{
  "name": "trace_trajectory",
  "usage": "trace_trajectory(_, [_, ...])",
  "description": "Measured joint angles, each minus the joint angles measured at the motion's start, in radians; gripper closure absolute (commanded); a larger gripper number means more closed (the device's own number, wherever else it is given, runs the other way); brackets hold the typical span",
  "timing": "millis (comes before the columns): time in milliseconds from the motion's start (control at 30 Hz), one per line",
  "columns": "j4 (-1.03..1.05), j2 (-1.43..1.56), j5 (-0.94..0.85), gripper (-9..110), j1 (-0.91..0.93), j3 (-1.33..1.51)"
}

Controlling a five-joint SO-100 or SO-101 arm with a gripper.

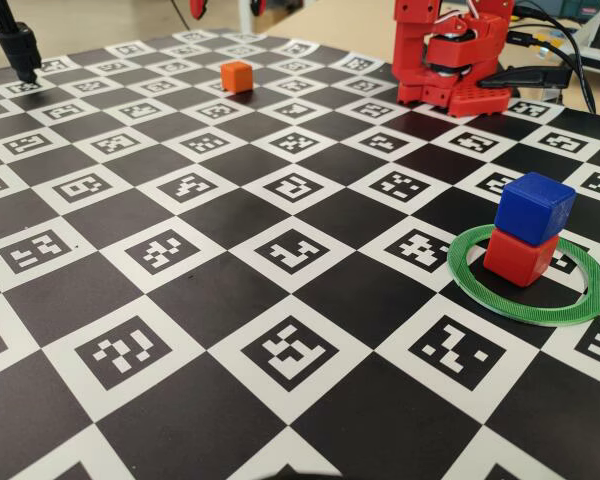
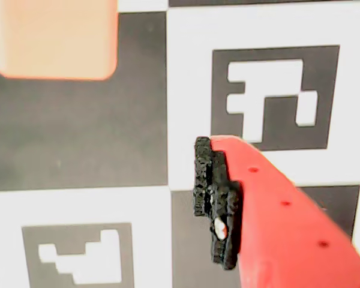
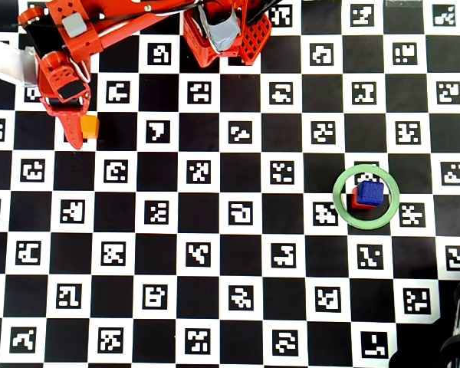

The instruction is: Grab the red cube then put it in the green circle then put the blue cube on top and finally the orange cube on top

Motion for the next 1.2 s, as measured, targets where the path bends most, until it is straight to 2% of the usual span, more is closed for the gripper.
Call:
trace_trajectory(733, [-0.281,-0.186,0.026,53,0.000,0.129])
trace_trajectory(1200, [-0.313,-0.186,0.044,53,-0.012,0.147])
